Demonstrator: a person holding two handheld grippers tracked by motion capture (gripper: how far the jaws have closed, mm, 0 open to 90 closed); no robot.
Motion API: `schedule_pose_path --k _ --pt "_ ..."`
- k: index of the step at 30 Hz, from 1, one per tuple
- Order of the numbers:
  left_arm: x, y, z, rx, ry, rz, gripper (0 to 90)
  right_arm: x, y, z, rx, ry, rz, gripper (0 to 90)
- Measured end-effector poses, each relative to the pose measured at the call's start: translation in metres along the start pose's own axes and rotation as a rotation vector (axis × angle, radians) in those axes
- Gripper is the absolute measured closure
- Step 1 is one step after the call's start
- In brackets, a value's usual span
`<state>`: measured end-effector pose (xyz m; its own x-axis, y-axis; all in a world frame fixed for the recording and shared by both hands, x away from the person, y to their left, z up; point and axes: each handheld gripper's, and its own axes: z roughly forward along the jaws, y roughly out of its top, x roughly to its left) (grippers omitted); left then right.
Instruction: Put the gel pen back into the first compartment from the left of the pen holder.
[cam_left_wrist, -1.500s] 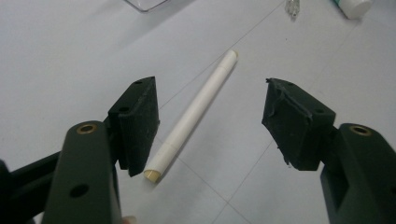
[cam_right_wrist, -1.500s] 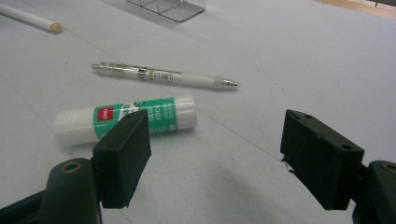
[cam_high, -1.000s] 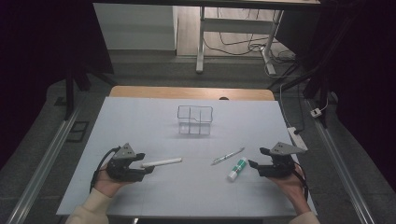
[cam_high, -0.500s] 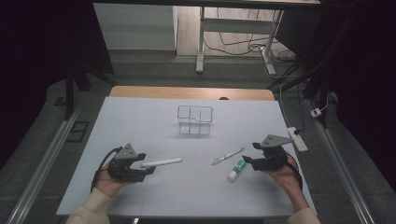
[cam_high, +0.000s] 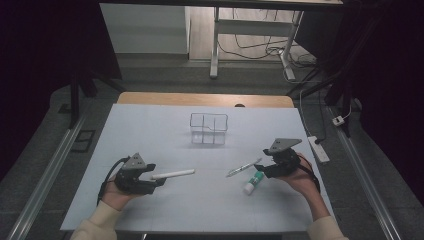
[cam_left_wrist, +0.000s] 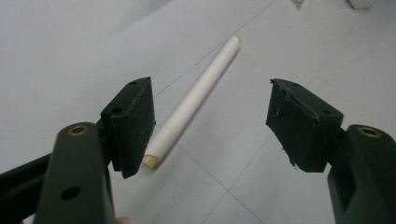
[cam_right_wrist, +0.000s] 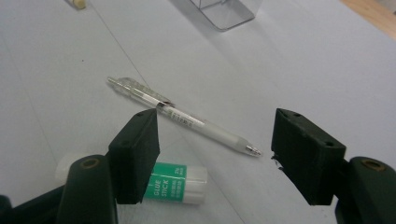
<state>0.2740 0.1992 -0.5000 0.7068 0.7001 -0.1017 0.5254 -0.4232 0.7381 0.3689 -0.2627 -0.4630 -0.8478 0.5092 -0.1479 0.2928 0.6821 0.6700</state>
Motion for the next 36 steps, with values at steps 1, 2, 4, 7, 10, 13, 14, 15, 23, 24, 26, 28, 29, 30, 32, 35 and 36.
schedule_pose_path --k 1,2,4,7,10,13,14,15,23,24,26,28,29,30,32,35,36 --pt "0.000 0.000 0.000 0.000 -0.002 0.001 32.1 0.000 0.001 0.001 0.003 0.002 0.001 31.4" --pt "0.000 0.000 0.000 0.001 -0.004 0.002 32.1 -0.002 0.002 0.002 0.011 0.008 -0.006 31.4" --pt "-0.001 0.000 0.000 0.002 -0.005 0.002 32.2 -0.004 0.004 0.004 0.020 0.019 -0.017 31.2" --pt "-0.001 0.000 0.001 0.007 -0.005 0.005 32.1 -0.007 0.008 0.006 0.034 0.028 -0.042 30.8" --pt "-0.001 0.000 0.003 0.012 -0.008 0.006 32.1 -0.009 0.011 0.011 0.054 0.041 -0.069 30.5" --pt "0.000 0.000 0.003 0.017 -0.005 0.009 32.2 -0.009 0.015 0.016 0.092 0.041 -0.110 31.0" --pt "0.000 0.000 0.003 0.018 -0.003 0.010 32.2 -0.007 0.016 0.018 0.101 0.041 -0.132 31.0" --pt "0.000 0.000 0.003 0.017 -0.002 0.009 32.3 -0.005 0.018 0.019 0.111 0.038 -0.151 31.0" --pt "0.000 0.000 0.002 0.008 -0.008 0.006 32.3 -0.005 0.026 0.028 0.145 0.077 -0.218 31.0" --pt "0.000 0.001 0.002 0.008 -0.004 0.010 32.3 -0.006 0.026 0.029 0.149 0.087 -0.224 31.0" --pt "-0.001 0.001 0.002 0.014 0.010 0.017 32.3 -0.007 0.026 0.033 0.167 0.098 -0.241 31.0" --pt "-0.001 0.001 0.003 0.015 0.010 0.016 32.3 -0.008 0.027 0.037 0.183 0.103 -0.245 31.0" --pt "-0.001 0.001 0.003 0.015 0.010 0.015 32.3 -0.008 0.028 0.039 0.193 0.099 -0.254 31.1" --pt "-0.001 0.001 0.003 0.014 0.007 0.015 32.3 -0.009 0.028 0.040 0.199 0.103 -0.263 31.2" --pt "-0.001 0.002 0.002 0.013 0.005 0.016 32.3 -0.009 0.029 0.043 0.214 0.116 -0.270 31.2" --pt "-0.001 0.001 0.003 0.017 0.007 0.015 32.3 -0.009 0.029 0.047 0.232 0.136 -0.282 31.5" --pt "-0.001 0.001 0.003 0.017 0.006 0.015 32.3 -0.009 0.029 0.048 0.242 0.140 -0.287 31.9"
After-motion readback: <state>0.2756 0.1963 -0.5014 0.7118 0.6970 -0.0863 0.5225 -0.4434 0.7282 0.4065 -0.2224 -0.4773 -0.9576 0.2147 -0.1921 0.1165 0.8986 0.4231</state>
